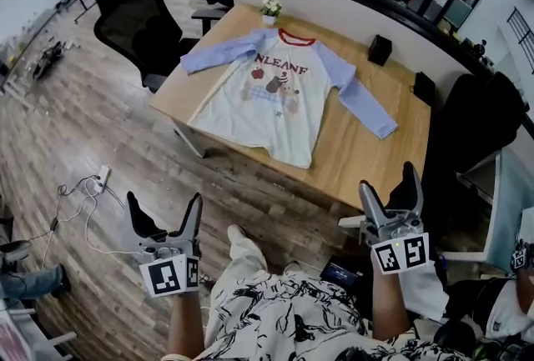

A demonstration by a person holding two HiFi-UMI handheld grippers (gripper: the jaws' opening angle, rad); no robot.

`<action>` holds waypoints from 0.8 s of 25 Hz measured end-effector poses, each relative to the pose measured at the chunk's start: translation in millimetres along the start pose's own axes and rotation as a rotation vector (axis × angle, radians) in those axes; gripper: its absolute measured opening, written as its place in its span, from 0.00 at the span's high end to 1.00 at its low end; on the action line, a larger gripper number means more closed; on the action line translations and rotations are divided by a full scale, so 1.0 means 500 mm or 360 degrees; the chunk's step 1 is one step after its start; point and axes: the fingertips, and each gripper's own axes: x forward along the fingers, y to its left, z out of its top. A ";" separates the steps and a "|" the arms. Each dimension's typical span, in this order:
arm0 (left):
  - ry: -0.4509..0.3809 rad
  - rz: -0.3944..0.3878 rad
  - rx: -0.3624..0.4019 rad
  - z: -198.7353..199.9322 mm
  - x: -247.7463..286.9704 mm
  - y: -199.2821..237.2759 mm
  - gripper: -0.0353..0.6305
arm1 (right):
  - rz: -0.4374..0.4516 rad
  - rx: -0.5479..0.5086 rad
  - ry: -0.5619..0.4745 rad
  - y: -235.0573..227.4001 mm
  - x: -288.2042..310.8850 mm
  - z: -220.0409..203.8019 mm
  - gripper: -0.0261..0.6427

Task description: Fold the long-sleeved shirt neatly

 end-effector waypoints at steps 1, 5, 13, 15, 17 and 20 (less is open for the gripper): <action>-0.0004 0.0000 -0.0001 0.003 0.025 0.020 0.05 | -0.0010 -0.0004 -0.0009 0.007 0.026 0.005 0.24; -0.0018 -0.0017 -0.0021 -0.001 0.115 0.104 0.05 | -0.0036 -0.0047 -0.0053 0.040 0.137 0.017 0.24; -0.0015 -0.0061 -0.0050 -0.028 0.226 0.250 0.05 | -0.0082 -0.0089 -0.0056 0.124 0.291 0.005 0.24; -0.0004 -0.0068 -0.0059 -0.037 0.250 0.275 0.05 | -0.0085 -0.0091 -0.0037 0.138 0.320 -0.004 0.24; 0.0009 -0.0071 -0.0067 -0.048 0.271 0.289 0.05 | -0.0084 -0.0094 -0.0013 0.148 0.345 -0.014 0.24; 0.0037 -0.0073 -0.0074 -0.066 0.308 0.303 0.05 | -0.0088 -0.0098 0.0008 0.148 0.388 -0.024 0.24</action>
